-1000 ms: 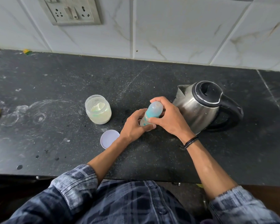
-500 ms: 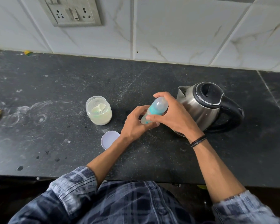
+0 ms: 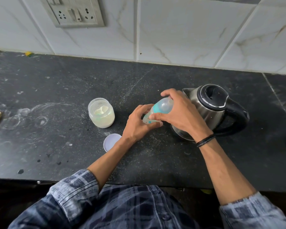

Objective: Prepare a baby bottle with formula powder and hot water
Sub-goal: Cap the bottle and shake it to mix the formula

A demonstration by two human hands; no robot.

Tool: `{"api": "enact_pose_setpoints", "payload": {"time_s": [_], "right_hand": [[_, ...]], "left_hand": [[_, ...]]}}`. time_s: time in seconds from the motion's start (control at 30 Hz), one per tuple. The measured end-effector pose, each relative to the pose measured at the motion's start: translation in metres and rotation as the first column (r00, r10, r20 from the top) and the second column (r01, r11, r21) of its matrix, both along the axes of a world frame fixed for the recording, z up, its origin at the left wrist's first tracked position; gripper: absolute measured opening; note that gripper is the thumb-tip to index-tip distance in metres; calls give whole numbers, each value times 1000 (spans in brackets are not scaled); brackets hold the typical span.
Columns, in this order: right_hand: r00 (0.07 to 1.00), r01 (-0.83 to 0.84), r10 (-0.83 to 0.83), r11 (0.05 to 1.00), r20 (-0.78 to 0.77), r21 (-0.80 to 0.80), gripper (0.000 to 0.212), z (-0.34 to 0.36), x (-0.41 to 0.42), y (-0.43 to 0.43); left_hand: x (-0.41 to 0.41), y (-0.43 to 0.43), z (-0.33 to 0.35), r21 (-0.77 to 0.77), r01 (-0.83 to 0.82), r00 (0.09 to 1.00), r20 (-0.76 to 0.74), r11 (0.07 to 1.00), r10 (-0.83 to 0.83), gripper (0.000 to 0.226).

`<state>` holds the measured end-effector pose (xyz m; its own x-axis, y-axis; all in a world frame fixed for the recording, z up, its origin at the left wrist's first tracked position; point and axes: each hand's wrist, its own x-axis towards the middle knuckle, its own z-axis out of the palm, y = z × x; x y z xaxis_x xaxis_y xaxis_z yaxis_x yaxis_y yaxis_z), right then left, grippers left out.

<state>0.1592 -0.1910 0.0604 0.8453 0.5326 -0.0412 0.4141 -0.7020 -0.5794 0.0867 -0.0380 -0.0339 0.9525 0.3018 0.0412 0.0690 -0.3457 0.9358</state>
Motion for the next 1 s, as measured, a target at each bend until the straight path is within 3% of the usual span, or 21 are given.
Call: {"api": "enact_pose_setpoints", "payload": {"time_s": [0.1, 0.3, 0.4, 0.5, 0.67, 0.77, 0.9, 1.0], "right_hand": [[992, -85, 92, 993, -88, 81, 79, 9, 3, -5], [999, -44, 45, 999, 30, -21, 45, 1, 2, 3], [997, -44, 52, 989, 50, -139, 57, 0, 3, 2], [985, -172, 171, 977, -16, -125, 68, 8, 5, -3], [982, -177, 184, 971, 29, -161, 46, 10, 5, 1], [990, -107, 127, 956, 58, -272, 40, 8, 6, 7], [986, -37, 102, 903, 130, -429, 62, 9, 7, 10], [978, -177, 205, 922, 47, -344, 65, 19, 7, 5]], "left_hand": [[-1, 1, 0, 5, -12, 1000, -4, 1000, 12, 63], [-1, 0, -7, 23, -8, 1000, -14, 1000, 8, 62], [-2, -2, -8, 16, 1, 1000, -16, 1000, -1, 62], [-1, -1, -5, 27, -1, 1000, -3, 1000, 1, 62], [-1, -1, -7, 28, 4, 1000, -22, 1000, -4, 62], [-3, -2, -9, 19, 10, 999, -34, 1000, -10, 61], [-3, -5, -8, 16, 28, 999, -38, 999, -28, 59], [-3, -5, -7, 19, 20, 999, -29, 1000, -20, 58]]}}
